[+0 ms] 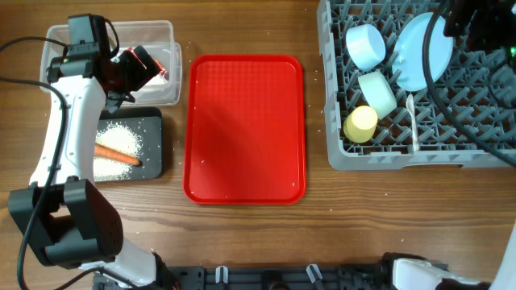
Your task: Sort waste into correct bins and load items into the dishwasher rack
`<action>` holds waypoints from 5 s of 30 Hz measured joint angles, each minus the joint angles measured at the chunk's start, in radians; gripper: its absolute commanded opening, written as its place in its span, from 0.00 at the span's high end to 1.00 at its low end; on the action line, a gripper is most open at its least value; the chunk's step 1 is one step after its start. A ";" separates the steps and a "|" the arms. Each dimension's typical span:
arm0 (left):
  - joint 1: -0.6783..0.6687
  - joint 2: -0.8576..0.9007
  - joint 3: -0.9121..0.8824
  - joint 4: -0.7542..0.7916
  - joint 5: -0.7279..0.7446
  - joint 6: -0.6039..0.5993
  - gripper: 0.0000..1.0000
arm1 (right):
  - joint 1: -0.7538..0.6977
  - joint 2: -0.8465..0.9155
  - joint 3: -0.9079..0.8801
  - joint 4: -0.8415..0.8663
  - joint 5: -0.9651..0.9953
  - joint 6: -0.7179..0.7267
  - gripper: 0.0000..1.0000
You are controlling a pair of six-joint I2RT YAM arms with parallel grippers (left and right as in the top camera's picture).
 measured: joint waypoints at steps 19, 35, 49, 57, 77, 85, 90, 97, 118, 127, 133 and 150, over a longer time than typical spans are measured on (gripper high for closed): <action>0.000 0.000 0.000 -0.001 0.000 0.000 0.00 | 0.040 -0.447 -0.753 0.440 0.012 -0.035 0.00; 0.000 0.000 0.000 0.000 0.000 0.000 0.00 | 0.055 -1.209 -1.909 1.041 -0.086 0.075 0.00; 0.000 0.000 0.000 0.000 0.000 0.000 0.00 | 0.067 -1.370 -1.990 0.882 -0.013 0.261 0.00; 0.000 0.000 0.000 0.000 0.000 0.000 0.00 | 0.067 -1.370 -1.990 0.882 -0.010 0.261 0.00; -0.085 -0.135 -0.114 0.229 0.056 0.159 0.00 | 0.067 -1.370 -1.990 0.881 -0.010 0.261 0.00; -0.087 -0.677 -0.699 0.594 0.041 0.214 0.00 | 0.067 -1.370 -1.990 0.879 -0.009 0.261 0.00; -0.085 -0.952 -0.982 0.629 0.029 0.217 0.00 | 0.067 -1.370 -1.990 0.878 -0.006 0.261 0.00; -0.085 -1.326 -1.205 0.633 0.013 0.215 0.00 | 0.067 -1.369 -1.990 0.879 -0.006 0.261 0.00; -0.085 -1.744 -1.490 0.782 -0.027 0.192 0.00 | 0.067 -1.369 -1.990 0.879 -0.006 0.261 0.00; -0.085 -1.729 -1.490 0.782 -0.027 0.184 0.00 | 0.067 -1.369 -1.990 0.879 -0.006 0.261 0.00; -0.085 -1.728 -1.490 0.782 -0.027 0.184 0.00 | 0.067 -1.369 -1.990 0.879 -0.006 0.261 0.00; -0.085 -1.728 -1.490 0.782 -0.027 0.184 0.00 | 0.067 -1.369 -1.990 0.879 -0.006 0.261 0.00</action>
